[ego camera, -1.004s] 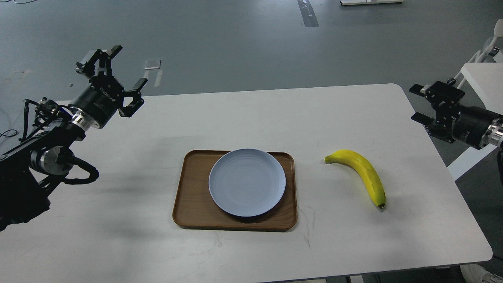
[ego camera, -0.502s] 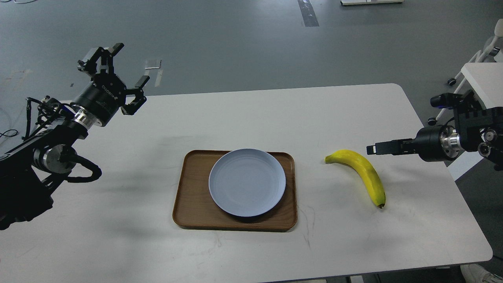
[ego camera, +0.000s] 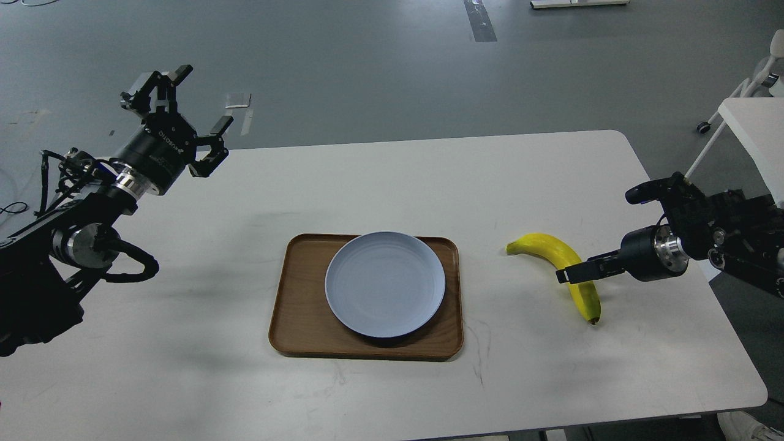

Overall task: Place banana on plate with both arms
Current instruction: 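Reach the right gripper to the yellow banana and grasp its middle, then lift the banana with the right gripper and carry it over the plate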

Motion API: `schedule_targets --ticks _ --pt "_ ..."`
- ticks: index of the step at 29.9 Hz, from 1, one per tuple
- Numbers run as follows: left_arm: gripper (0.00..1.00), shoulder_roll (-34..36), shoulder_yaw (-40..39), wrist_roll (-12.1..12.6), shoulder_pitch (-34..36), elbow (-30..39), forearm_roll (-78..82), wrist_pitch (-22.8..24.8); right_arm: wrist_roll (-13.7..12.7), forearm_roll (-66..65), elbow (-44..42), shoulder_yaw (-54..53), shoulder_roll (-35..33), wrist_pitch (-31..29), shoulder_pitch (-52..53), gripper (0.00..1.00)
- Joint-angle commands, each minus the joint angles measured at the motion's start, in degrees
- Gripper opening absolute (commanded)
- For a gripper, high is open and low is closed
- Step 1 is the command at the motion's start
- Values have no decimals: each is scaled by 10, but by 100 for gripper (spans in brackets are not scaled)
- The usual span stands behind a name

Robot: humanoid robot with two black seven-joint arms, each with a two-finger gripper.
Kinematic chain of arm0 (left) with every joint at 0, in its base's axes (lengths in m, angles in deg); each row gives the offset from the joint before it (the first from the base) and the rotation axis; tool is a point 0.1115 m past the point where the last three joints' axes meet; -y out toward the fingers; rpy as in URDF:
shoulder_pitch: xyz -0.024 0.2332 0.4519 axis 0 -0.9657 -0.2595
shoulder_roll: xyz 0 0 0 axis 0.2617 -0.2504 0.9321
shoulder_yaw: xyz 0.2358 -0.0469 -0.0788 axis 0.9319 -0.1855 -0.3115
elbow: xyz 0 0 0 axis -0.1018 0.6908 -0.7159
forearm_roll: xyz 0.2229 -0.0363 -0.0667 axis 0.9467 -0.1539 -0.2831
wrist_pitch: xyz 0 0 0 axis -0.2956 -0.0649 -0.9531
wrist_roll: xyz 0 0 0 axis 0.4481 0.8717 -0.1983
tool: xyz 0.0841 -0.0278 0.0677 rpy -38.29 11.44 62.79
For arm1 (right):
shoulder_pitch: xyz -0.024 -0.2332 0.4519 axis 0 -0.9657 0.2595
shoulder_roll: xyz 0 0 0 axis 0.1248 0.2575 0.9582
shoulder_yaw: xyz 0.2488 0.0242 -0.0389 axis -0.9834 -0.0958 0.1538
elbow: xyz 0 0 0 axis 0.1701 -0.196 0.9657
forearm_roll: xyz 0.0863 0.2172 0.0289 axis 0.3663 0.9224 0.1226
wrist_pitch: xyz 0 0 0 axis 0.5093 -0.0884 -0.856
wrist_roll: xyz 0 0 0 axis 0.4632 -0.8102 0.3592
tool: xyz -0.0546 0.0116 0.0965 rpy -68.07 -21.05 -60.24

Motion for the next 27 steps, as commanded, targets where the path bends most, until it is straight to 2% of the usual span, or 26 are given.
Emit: schedule_targets --ticks 1,2,12,21,27 --pt "98 3 0 0 0 0 0 0 0 1 0 1 5 4 -4 23" --pt "98 3 0 0 0 0 0 0 0 0 0 0 5 4 -3 1" --pt "98 6 -1 0 1 0 -1 0 0 8 8 -3 0 5 24 0" --pt "98 6 -2 0 3 0 -1 0 0 11 94 -1 -3 -4 138 0" --pt "98 7 -2 0 6 0 -1 0 0 13 102 -1 65 -27 177 0"
